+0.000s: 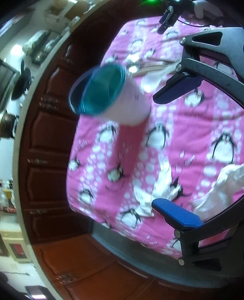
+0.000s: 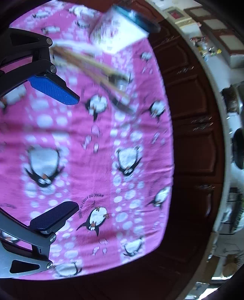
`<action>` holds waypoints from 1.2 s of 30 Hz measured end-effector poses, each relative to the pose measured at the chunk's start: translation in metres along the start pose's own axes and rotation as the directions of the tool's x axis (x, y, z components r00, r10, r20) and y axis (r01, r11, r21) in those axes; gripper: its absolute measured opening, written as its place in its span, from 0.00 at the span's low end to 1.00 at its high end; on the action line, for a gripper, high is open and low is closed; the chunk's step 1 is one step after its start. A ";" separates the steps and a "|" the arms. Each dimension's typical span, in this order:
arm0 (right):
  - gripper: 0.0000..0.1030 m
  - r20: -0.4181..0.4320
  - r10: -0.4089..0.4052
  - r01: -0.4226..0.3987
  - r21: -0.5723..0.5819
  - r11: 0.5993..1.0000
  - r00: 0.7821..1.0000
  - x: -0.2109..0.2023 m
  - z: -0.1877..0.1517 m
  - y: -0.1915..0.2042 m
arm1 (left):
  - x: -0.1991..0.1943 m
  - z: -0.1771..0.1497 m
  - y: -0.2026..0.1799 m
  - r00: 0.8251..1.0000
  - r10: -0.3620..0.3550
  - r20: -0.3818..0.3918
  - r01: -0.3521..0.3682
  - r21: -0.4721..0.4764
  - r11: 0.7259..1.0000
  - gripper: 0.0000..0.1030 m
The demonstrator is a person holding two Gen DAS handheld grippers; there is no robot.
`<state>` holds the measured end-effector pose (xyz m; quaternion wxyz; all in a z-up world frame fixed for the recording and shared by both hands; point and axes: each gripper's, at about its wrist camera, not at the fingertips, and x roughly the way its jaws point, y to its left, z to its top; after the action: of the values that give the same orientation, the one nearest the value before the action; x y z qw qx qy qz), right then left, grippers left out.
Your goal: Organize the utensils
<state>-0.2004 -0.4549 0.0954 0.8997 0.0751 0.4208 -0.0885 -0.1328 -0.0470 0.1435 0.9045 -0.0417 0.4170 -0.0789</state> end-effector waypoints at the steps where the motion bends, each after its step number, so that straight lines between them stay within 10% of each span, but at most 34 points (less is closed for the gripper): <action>1: 1.00 0.015 -0.001 0.001 -0.003 1.000 1.000 -0.013 -0.001 0.005 | -0.006 0.000 -0.007 1.000 -0.005 0.008 0.005 0.010 1.000 0.98; 17: 1.00 0.173 0.017 -0.002 -0.081 0.997 0.985 -0.139 0.007 0.099 | -0.089 -0.016 -0.095 0.984 -0.067 0.168 0.047 0.122 0.991 0.95; 36: 1.00 0.198 0.005 0.010 -0.075 0.997 0.980 -0.153 0.011 0.098 | -0.108 -0.008 -0.109 0.969 -0.090 0.232 0.067 0.103 0.992 0.95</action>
<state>-0.2671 -0.3471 0.2258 0.9392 0.0315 0.3323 -0.0808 -0.2192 -0.1350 0.2344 0.9448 -0.0245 0.3004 -0.1288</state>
